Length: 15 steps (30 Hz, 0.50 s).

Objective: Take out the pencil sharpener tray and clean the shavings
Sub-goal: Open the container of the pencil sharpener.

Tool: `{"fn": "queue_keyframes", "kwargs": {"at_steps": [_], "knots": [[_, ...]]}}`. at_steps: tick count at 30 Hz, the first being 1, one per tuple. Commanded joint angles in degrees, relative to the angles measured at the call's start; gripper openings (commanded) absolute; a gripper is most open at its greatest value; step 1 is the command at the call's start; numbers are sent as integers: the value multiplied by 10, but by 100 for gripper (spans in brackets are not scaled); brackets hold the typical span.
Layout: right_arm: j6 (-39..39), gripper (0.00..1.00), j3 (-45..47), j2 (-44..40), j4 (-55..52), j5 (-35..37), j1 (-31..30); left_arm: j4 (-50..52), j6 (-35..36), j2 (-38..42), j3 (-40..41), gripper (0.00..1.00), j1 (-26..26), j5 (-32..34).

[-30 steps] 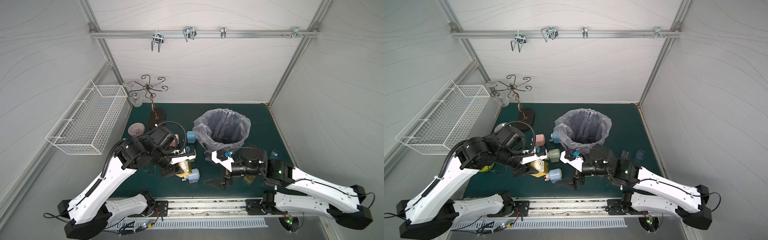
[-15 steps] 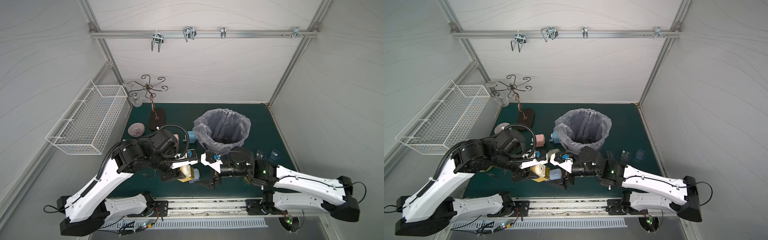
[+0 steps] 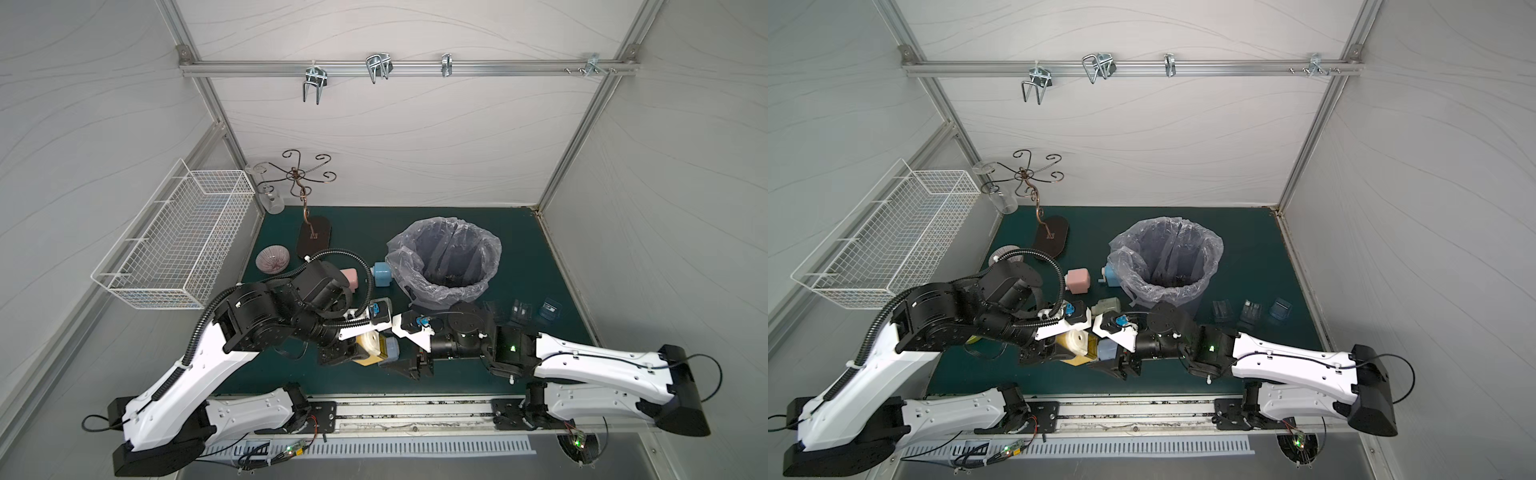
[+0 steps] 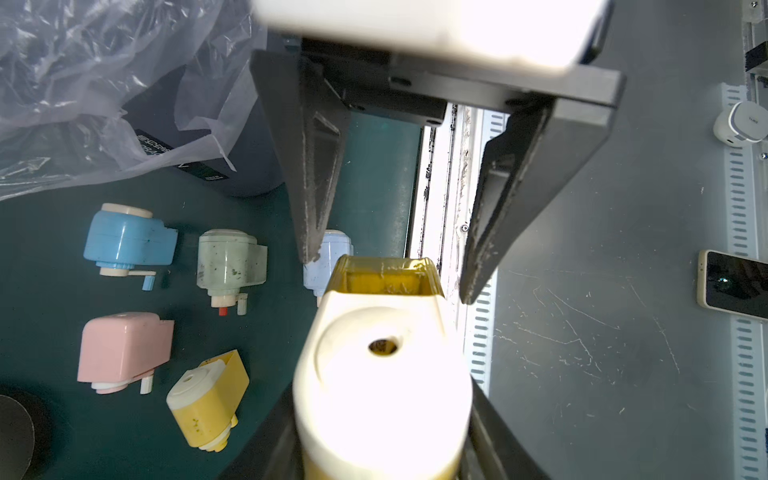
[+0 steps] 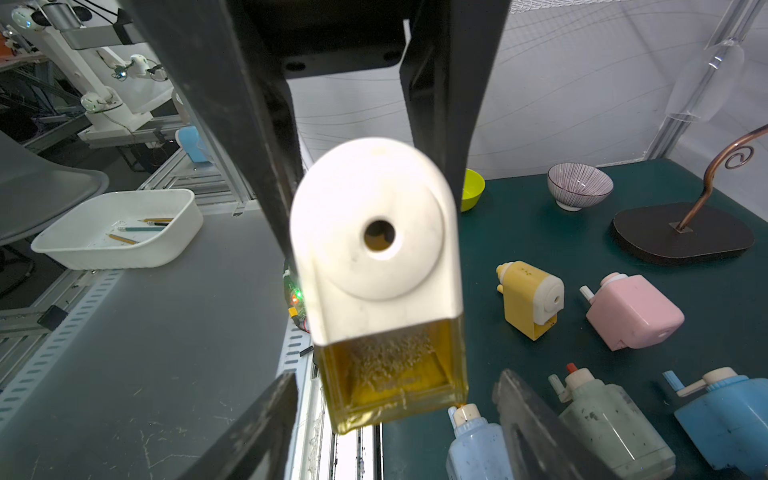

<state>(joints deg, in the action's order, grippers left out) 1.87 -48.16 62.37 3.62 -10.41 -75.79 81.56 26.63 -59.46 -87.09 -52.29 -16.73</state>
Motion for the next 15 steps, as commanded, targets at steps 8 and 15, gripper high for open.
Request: {"fn": "queue_keyframes", "kwargs": {"at_steps": [8,15], "knots": [[-11,66,1,7,42,5,-6,-17,-10,10,-14,0,-2,-14],[-8,60,-2,6,41,-8,-6,-18,-2,17,-8,0,-2,-17]]}}
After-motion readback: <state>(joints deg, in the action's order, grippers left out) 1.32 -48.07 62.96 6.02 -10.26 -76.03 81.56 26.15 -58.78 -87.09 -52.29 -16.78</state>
